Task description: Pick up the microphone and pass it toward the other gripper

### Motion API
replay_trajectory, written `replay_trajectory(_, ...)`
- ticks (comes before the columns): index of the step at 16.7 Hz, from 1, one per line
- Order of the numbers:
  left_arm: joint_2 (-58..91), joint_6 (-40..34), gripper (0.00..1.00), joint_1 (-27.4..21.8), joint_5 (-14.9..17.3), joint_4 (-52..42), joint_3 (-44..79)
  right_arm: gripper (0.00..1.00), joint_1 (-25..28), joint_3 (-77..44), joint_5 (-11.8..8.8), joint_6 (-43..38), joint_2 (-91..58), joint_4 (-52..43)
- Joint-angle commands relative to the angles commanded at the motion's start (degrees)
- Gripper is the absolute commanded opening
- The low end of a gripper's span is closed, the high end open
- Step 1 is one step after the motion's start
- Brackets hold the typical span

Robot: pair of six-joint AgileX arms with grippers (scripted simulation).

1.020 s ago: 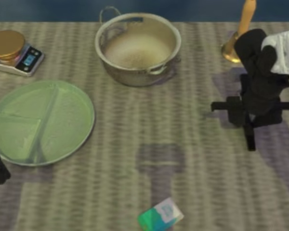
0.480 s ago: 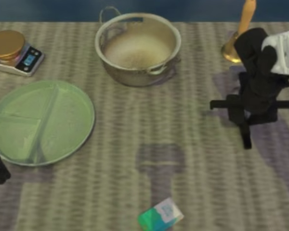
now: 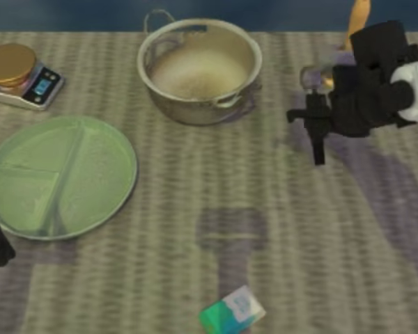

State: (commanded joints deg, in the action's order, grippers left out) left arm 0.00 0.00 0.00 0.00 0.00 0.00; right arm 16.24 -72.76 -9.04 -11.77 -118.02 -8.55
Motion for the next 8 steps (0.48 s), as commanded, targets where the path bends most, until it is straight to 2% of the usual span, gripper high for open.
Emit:
replay_trajectory(5, 0.0, 0.0, 1.0, 0.0, 0.0, 0.0, 0.0, 0.0, -0.42, 8.58, -9.41, 4.71, 5.61, 29.24)
replay_trajectory(8, 0.0, 0.0, 1.0, 0.0, 0.0, 0.0, 0.0, 0.0, -0.68, 13.06, -14.4, 7.43, 9.63, 43.62)
